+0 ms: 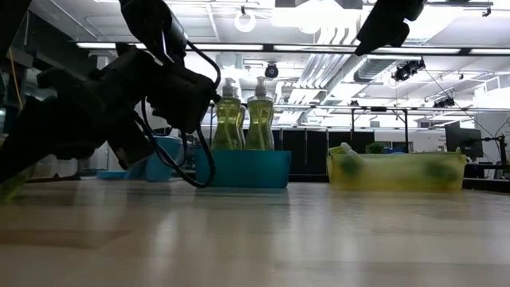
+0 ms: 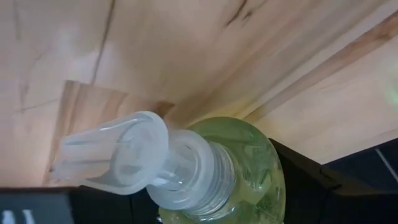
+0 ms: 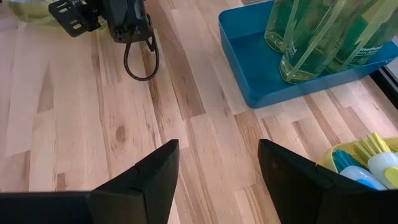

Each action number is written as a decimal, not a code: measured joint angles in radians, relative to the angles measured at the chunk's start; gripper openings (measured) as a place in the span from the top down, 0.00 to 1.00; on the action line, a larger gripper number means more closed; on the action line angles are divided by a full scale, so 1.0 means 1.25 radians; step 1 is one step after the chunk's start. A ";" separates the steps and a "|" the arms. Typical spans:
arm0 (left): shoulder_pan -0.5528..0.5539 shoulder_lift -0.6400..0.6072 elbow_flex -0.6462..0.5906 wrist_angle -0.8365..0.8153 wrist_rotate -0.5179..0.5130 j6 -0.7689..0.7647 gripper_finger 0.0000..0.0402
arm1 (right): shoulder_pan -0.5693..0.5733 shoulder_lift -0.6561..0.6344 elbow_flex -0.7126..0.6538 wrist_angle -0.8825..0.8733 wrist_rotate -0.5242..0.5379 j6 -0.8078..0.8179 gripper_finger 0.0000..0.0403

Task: Pick & Place Kitchen Sink Supplies
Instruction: Put the yellow soap dispenser into the blue bin

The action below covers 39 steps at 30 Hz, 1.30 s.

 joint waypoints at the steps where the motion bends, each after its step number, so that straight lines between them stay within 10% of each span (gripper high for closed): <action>1: 0.000 0.000 0.000 -0.006 -0.004 0.006 0.42 | 0.000 0.000 0.000 0.000 0.000 0.000 0.47; 12: 0.000 -0.002 0.062 -0.117 -0.074 0.057 0.42 | 0.000 0.000 0.000 0.000 0.000 0.000 0.47; 39: 0.065 -0.003 0.800 -0.249 -0.649 0.227 0.42 | 0.000 -0.121 0.000 -0.192 0.175 0.239 0.47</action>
